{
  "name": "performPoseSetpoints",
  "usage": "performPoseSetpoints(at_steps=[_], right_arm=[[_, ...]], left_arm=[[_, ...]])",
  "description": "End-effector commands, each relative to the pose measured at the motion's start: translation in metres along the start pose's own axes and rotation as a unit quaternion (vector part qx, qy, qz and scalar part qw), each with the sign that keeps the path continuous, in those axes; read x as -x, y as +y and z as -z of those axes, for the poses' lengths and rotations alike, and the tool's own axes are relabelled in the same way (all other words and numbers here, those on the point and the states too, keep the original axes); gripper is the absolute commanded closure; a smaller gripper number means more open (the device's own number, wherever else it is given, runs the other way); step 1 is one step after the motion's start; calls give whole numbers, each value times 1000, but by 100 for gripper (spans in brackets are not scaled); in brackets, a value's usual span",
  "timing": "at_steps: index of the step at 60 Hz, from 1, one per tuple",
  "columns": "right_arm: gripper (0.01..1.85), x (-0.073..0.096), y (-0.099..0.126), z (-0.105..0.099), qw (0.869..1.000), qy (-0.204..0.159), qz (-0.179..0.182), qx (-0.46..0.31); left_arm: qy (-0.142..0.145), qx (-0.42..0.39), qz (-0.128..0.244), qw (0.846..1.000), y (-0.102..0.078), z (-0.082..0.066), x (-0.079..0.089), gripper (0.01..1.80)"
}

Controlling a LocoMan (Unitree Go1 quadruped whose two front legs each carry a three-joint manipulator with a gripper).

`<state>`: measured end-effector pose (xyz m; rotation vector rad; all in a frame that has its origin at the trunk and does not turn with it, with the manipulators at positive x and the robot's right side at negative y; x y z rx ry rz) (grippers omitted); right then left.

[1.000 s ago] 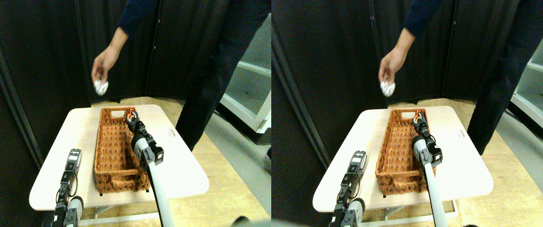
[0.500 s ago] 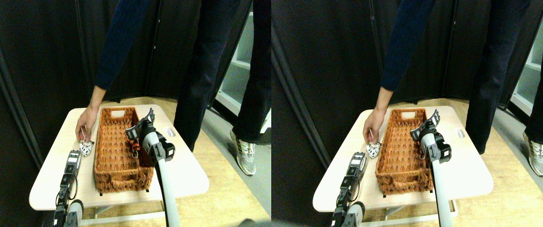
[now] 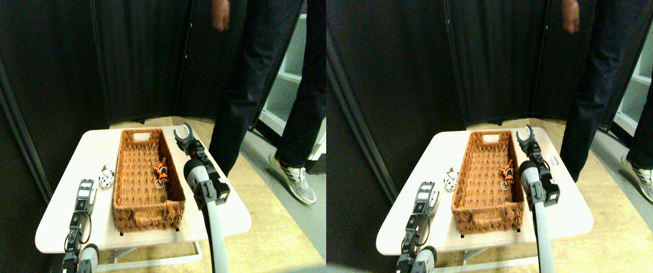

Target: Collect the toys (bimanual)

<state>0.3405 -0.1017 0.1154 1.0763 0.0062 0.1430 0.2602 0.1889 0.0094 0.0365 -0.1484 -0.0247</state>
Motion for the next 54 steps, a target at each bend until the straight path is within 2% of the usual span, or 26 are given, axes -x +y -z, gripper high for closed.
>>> performPoseSetpoints(at_steps=[1, 10, 24, 32, 38, 46, 50, 54], right_arm=[[172, -2, -6, -13, 1000, -27, -3, 9], [159, 3, -24, -24, 997, -49, 26, 47], [162, 3, -45, -28, 996, -66, 50, 31], [155, 0, -53, -28, 995, -72, 58, 33], [154, -1, -57, -28, 995, -73, 56, 38], [153, -2, -61, -27, 994, -77, 54, 50], [153, -3, -63, -28, 995, -77, 55, 44], [152, -4, -64, -28, 995, -79, 52, 42]], left_arm=[[-31, 15, 6, 999, -2, -13, -5, 146], [-14, 33, 21, 999, -5, -21, -12, 144], [25, 83, 34, 996, -5, -32, -24, 153], [40, 99, 43, 993, -1, -36, -36, 154], [57, 124, 38, 990, 3, -35, -44, 153], [89, 187, 28, 978, 15, -30, -55, 146], [101, 186, 26, 977, 18, -27, -56, 141], [114, 230, 21, 966, 20, -23, -57, 137]])
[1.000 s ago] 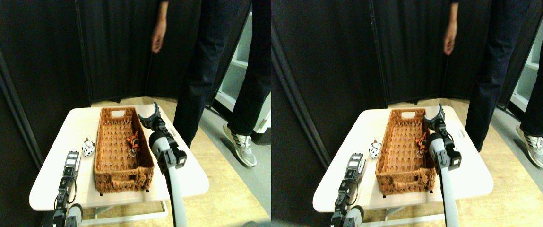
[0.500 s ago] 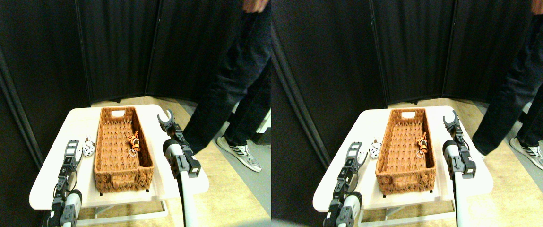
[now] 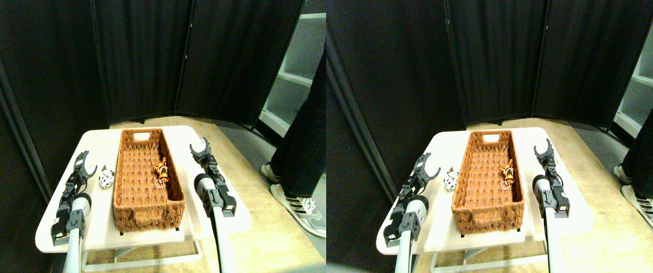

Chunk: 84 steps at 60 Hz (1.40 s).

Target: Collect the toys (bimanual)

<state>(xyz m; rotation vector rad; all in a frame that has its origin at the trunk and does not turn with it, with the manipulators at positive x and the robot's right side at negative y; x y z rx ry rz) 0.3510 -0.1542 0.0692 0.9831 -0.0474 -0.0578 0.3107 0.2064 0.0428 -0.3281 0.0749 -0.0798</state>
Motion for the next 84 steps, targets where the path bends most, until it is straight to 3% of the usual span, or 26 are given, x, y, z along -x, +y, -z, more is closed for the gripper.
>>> performPoseSetpoints(at_steps=[1, 8, 16, 32, 45, 57, 84], right_arm=[[151, -4, 2, -3, 1000, -13, -16, -10], [150, -5, 2, -2, 1000, -15, -14, -8], [151, -6, 1, 0, 1000, -18, -7, -8], [163, -8, 2, 5, 1000, -28, 4, 5], [172, -8, 3, 8, 1000, -30, 5, 4], [178, -11, 4, 13, 1000, -28, 10, -5], [170, -9, 7, 14, 998, -50, 29, 11]], left_arm=[[12, 51, 10, 999, 2, 1, -4, 135], [41, 136, 10, 990, 8, 3, -6, 125], [52, 222, -4, 974, 8, 3, -2, 119], [47, 261, 38, 964, -6, 4, 16, 125], [45, 297, 61, 952, -9, 10, 20, 132], [57, 306, 56, 948, -12, 13, 11, 137], [70, 353, 69, 931, -30, 25, -7, 124]])
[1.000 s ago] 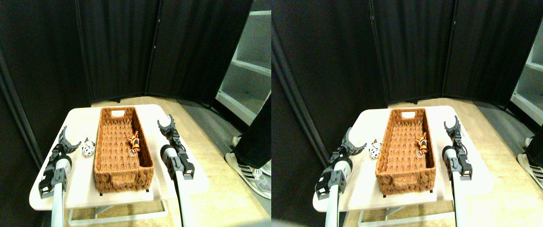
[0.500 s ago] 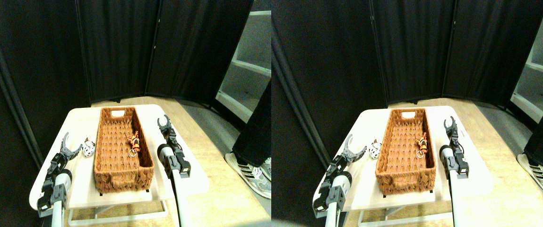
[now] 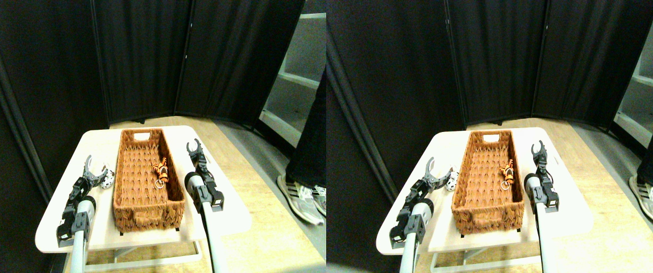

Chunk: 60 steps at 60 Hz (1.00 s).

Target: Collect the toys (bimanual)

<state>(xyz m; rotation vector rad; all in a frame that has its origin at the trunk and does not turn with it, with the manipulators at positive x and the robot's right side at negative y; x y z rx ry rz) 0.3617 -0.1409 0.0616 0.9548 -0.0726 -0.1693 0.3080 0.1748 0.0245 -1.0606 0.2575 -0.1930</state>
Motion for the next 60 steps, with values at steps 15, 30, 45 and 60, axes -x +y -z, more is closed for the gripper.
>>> performPoseSetpoints(at_steps=[15, 30, 45, 60], right_arm=[[168, 4, 5, -4, 1000, -17, -9, -3], [167, 4, 7, -2, 1000, -19, -13, -7], [162, 2, 9, 0, 1000, -18, -14, -10], [157, 0, 10, 2, 1000, -19, -11, 7]], left_arm=[[-12, 9, 2, 1000, 0, 4, -7, 114], [-17, 35, -5, 999, 12, 7, -12, 110], [-17, 64, 3, 998, 18, 11, -13, 111], [-30, 82, 9, 996, 19, 17, -20, 114]])
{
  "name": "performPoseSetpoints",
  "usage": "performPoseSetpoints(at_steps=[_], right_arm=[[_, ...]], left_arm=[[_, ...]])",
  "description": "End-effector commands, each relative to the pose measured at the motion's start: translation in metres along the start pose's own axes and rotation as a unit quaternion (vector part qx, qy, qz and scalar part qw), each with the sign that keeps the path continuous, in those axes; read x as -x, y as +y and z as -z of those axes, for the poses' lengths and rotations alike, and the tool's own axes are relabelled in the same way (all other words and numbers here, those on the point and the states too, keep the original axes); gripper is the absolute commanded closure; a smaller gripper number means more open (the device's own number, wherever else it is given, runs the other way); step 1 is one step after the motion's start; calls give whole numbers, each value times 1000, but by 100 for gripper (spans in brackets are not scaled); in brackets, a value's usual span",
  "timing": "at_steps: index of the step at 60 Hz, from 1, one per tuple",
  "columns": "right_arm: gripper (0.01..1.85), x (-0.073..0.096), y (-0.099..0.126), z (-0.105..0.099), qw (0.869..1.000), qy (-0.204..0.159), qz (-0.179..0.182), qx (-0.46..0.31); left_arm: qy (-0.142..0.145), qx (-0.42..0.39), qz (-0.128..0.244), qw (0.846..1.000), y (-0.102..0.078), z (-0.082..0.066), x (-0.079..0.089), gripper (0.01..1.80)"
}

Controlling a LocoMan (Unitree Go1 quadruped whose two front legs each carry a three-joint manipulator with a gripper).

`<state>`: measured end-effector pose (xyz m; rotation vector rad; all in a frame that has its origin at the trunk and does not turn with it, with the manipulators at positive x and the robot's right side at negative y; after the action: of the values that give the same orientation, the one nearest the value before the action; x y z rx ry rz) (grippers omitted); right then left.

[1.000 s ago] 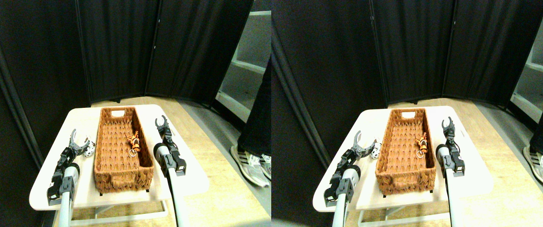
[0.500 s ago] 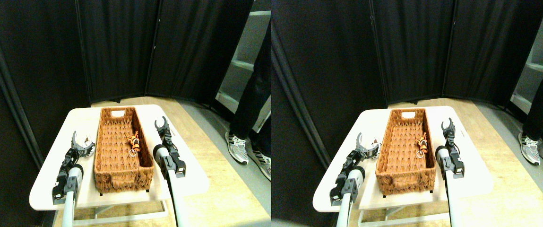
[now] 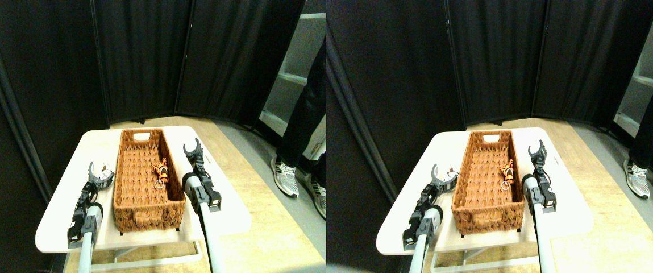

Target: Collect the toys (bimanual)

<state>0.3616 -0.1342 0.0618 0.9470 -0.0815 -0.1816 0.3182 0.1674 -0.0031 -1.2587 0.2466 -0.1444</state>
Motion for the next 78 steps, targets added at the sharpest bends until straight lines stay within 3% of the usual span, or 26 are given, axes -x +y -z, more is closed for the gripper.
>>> performPoseSetpoints(at_steps=[1, 24, 49, 64, 71, 76, 78], right_arm=[[158, -2, 6, -3, 1000, -13, -14, 1], [159, -5, 6, -1, 999, -18, -27, 25], [161, -13, 6, -1, 999, -24, -38, 4], [172, -18, 5, -1, 998, -29, -47, -14], [174, -20, 4, -1, 998, -30, -52, -13], [171, -20, 5, -1, 998, -31, -55, -15], [168, -20, 5, -1, 998, -31, -55, -16]], left_arm=[[-9, -11, 12, 1000, -1, 2, -6, 115], [-26, 8, -1, 1000, 11, 5, -21, 117], [-51, 10, -32, 998, 20, -1, -30, 122], [-73, -18, -44, 996, 23, -4, -28, 127], [-99, -13, -37, 994, 28, -4, -29, 145], [-121, -50, -28, 991, 31, -3, -31, 178], [-123, -43, -24, 991, 31, -2, -33, 180]])
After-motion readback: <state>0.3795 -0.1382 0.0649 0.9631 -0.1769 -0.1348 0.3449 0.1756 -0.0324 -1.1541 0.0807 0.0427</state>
